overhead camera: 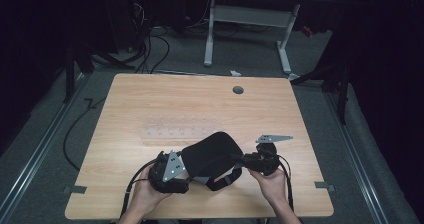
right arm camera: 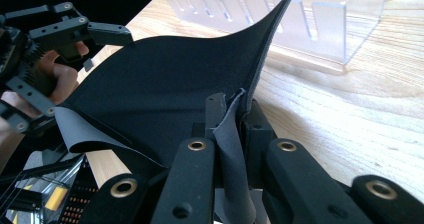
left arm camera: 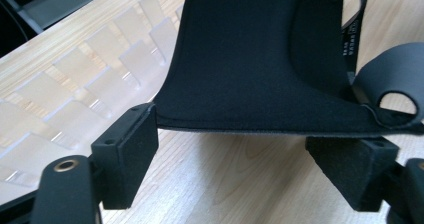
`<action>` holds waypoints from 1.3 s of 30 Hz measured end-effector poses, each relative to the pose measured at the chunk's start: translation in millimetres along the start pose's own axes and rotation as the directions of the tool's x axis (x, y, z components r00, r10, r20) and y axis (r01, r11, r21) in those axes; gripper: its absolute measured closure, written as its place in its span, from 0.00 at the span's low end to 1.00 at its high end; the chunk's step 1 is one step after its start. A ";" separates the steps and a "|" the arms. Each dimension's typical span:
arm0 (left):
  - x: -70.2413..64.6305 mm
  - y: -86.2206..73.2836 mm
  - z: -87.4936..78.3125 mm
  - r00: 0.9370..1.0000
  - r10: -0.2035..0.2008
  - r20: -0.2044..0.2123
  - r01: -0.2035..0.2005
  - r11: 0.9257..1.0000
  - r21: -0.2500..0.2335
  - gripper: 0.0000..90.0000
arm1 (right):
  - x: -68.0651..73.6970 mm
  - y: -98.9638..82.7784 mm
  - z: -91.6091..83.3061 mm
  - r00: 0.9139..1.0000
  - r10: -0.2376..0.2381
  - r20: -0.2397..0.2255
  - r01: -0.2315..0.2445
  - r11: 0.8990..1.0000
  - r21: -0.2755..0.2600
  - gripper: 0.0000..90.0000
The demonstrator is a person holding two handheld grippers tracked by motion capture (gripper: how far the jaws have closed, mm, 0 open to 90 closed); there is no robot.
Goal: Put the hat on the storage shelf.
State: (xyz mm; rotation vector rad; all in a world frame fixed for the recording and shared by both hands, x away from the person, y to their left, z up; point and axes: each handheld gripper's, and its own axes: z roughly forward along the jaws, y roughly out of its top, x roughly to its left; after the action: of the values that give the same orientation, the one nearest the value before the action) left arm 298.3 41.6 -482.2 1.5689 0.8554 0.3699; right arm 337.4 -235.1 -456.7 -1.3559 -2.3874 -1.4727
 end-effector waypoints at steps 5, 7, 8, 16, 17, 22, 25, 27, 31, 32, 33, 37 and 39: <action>1.3 -0.3 -1.9 1.000 0.016 -0.014 -0.016 1.000 0.002 0.29 | 4.5 3.7 1.6 1.000 -0.020 -0.008 0.020 1.000 0.005 0.95; 1.2 0.0 -3.4 1.000 0.017 -0.010 -0.017 1.000 0.000 0.31 | 5.8 5.2 1.1 1.000 -0.025 -0.012 0.025 1.000 0.007 0.95; 1.4 0.0 -5.0 1.000 0.019 0.007 -0.019 1.000 0.000 0.35 | 6.3 6.1 0.9 1.000 -0.027 -0.014 0.027 1.000 0.007 0.95; -4.3 -5.6 -3.0 0.998 0.042 0.039 -0.043 0.999 0.019 0.52 | 12.1 8.9 9.6 0.997 -0.037 -0.061 0.038 0.999 0.009 0.95; -4.0 -4.8 -4.0 0.998 0.043 0.042 -0.044 0.999 0.020 0.54 | 12.1 9.3 9.3 0.997 -0.032 -0.067 0.033 0.999 0.005 0.95; -4.7 -1.0 -8.7 0.996 0.059 0.070 -0.059 0.998 0.002 0.66 | 11.3 9.7 8.7 0.996 -0.031 -0.080 0.030 0.999 -0.015 0.94; -3.9 1.5 -11.0 0.993 0.045 0.109 -0.047 0.999 0.019 0.73 | 9.0 10.3 9.2 0.996 -0.023 -0.091 0.020 0.999 -0.033 0.92; -4.3 1.9 -11.9 0.991 0.036 0.132 -0.041 0.999 0.033 0.78 | 8.1 10.6 10.2 0.996 -0.021 -0.088 0.018 0.999 -0.035 0.91; -7.4 4.0 -16.2 0.980 0.014 0.198 -0.024 0.999 0.047 0.91 | 5.1 10.7 12.3 0.997 -0.018 -0.079 0.014 0.999 -0.043 0.85; -8.0 5.1 -17.8 0.976 0.013 0.218 -0.026 0.998 0.059 0.94 | 4.0 10.6 12.5 0.997 -0.012 -0.077 0.008 0.999 -0.048 0.83; -9.6 5.3 -18.2 0.973 0.007 0.229 -0.023 0.997 0.067 0.95 | 2.9 10.4 12.3 0.997 -0.003 -0.077 -0.001 0.999 -0.053 0.81; -12.0 3.2 -18.5 0.972 -0.014 0.237 -0.009 0.995 0.096 0.96 | -0.4 10.6 8.5 0.997 0.008 -0.076 -0.015 0.995 -0.094 0.70; -11.5 3.1 -18.9 0.972 -0.029 0.233 0.008 0.996 0.090 0.96 | -2.6 9.4 5.7 0.997 0.016 -0.072 -0.024 0.994 -0.108 0.67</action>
State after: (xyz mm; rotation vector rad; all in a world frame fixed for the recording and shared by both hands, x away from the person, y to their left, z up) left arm 278.8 47.1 -472.7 1.6479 0.7106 0.1306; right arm 347.7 -231.0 -454.3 -1.3202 -2.2756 -1.6394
